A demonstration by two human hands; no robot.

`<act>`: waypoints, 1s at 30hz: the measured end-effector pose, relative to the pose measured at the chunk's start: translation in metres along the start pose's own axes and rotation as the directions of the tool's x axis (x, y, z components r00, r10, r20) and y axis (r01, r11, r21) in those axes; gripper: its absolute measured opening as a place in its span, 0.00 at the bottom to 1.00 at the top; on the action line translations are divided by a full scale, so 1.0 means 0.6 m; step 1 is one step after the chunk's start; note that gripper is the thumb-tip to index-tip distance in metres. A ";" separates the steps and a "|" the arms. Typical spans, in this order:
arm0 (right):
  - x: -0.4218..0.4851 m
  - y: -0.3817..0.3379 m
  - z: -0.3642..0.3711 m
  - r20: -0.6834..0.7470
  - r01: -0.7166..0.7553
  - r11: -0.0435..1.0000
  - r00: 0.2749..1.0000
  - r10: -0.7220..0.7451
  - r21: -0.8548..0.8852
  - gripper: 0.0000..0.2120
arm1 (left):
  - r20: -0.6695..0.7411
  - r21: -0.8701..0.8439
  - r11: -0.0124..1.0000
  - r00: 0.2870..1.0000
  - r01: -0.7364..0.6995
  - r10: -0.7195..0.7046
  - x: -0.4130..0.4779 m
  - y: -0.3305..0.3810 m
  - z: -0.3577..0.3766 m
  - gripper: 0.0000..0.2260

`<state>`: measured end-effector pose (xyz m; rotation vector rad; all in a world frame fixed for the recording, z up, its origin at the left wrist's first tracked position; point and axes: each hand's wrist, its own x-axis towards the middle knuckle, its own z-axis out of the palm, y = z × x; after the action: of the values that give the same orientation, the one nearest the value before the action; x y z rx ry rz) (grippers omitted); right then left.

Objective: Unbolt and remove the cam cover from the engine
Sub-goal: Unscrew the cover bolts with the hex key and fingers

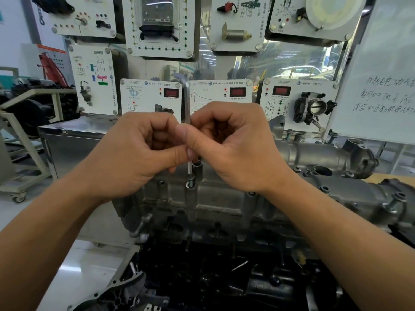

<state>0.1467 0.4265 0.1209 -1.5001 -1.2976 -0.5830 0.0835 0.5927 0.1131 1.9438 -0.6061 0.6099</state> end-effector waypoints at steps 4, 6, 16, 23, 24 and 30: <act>-0.001 0.002 -0.003 0.016 -0.019 1.000 1.000 0.019 -0.021 0.06 | 0.082 0.017 1.000 0.997 -0.016 0.015 -0.002 0.004 -0.006 0.08; -0.001 0.003 -0.003 0.034 -0.027 1.000 0.999 0.028 -0.012 0.07 | 0.090 0.033 0.999 0.996 -0.020 0.017 -0.004 0.005 -0.008 0.09; 0.003 0.003 0.003 0.004 0.024 1.000 1.000 -0.024 -0.002 0.09 | -0.020 0.054 0.999 1.000 -0.004 0.005 0.000 0.003 0.001 0.14; 0.004 0.006 0.002 0.003 0.006 1.000 1.000 -0.006 -0.014 0.10 | -0.013 0.062 0.998 1.000 -0.014 0.014 0.001 0.001 0.001 0.15; 0.004 0.007 0.001 0.005 0.011 1.000 1.000 -0.011 -0.025 0.10 | -0.002 0.073 0.997 1.000 -0.010 0.010 0.001 0.002 0.001 0.15; 0.003 0.007 -0.001 0.044 0.013 1.000 0.999 -0.012 -0.025 0.10 | 0.077 0.072 0.997 0.997 -0.010 0.004 -0.003 0.009 -0.005 0.09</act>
<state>0.1511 0.4269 0.1211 -1.5340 -1.3385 -0.5801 0.0780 0.5935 0.1168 2.0413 -0.6473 0.5700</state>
